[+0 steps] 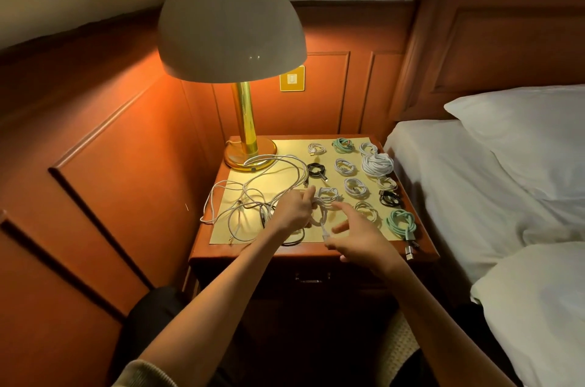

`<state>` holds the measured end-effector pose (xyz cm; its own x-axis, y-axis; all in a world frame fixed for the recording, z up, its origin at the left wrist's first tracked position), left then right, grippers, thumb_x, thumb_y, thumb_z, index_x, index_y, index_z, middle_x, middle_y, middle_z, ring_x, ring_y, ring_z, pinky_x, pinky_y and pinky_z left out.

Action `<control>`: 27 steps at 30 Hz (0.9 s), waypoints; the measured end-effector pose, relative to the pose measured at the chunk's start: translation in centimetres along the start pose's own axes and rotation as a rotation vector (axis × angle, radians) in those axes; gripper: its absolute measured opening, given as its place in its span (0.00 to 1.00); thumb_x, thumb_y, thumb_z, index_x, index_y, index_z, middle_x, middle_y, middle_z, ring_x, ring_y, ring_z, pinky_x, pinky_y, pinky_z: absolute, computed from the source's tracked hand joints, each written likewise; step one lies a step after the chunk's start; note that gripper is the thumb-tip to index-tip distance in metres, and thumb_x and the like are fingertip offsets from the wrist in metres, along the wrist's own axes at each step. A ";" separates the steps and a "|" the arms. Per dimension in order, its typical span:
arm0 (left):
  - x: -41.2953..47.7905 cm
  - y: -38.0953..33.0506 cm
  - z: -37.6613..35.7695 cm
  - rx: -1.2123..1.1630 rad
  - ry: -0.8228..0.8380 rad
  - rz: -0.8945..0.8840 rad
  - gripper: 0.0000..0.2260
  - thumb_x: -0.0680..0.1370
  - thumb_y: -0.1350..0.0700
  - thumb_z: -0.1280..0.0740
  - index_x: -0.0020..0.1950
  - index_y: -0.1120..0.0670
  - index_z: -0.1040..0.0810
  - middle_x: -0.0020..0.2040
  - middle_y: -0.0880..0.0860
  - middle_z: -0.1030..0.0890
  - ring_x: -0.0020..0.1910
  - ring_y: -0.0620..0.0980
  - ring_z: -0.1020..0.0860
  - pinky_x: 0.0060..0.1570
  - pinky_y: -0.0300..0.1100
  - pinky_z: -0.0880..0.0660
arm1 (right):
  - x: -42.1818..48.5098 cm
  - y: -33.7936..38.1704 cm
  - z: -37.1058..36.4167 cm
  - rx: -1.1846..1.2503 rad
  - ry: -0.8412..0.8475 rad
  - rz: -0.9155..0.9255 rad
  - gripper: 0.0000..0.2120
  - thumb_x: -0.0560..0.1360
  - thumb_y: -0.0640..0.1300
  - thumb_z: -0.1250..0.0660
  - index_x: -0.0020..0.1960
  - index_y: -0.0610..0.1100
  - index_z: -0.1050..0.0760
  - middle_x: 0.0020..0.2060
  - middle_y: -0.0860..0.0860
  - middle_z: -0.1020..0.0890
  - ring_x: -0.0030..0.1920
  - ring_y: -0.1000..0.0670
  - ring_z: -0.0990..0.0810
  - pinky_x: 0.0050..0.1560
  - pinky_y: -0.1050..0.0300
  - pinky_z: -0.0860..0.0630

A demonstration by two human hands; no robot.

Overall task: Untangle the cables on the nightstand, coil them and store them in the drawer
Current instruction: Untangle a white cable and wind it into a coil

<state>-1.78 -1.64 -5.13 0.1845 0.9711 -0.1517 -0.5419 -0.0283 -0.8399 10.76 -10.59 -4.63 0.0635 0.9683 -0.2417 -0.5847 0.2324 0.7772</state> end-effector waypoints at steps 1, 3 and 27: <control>-0.1 0.1 -0.5 0.004 0.019 0.005 0.24 0.85 0.45 0.46 0.35 0.55 0.26 0.31 0.52 0.22 0.27 0.49 0.22 0.33 0.41 0.26 | 0.2 0.6 0.3 -0.112 -0.037 0.037 0.42 0.71 0.42 0.26 0.78 0.57 0.42 0.60 0.49 0.22 0.56 0.46 0.20 0.54 0.50 0.19; -0.1 0.3 -1.5 -0.006 0.059 0.011 0.24 0.85 0.44 0.46 0.36 0.55 0.24 0.33 0.54 0.21 0.31 0.52 0.20 0.41 0.46 0.21 | 0.7 1.9 0.9 -0.248 -0.099 0.110 0.38 0.71 0.47 0.26 0.77 0.54 0.37 0.61 0.48 0.24 0.59 0.46 0.22 0.56 0.53 0.25; 2.0 3.7 4.4 0.036 0.065 0.063 0.10 0.82 0.56 0.35 0.57 0.60 0.18 0.45 0.56 0.16 0.35 0.49 0.17 0.31 0.37 0.22 | 8.2 -0.3 -1.3 -0.789 -0.144 -0.017 0.03 0.74 0.38 0.33 0.47 0.42 0.25 0.53 0.43 0.20 0.56 0.40 0.21 0.51 0.50 0.23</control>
<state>-7.06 1.26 -6.23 0.2018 0.9501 -0.2380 -0.5832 -0.0787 -0.8085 10.42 -2.83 -7.64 0.1497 0.9800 -0.1309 -0.9787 0.1657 0.1209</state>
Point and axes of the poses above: each hand's wrist, its own x-axis towards the middle knuckle, its own z-axis out of the back of the hand, y = z × x, the point moved 10 cm from there along x, towards the middle knuckle
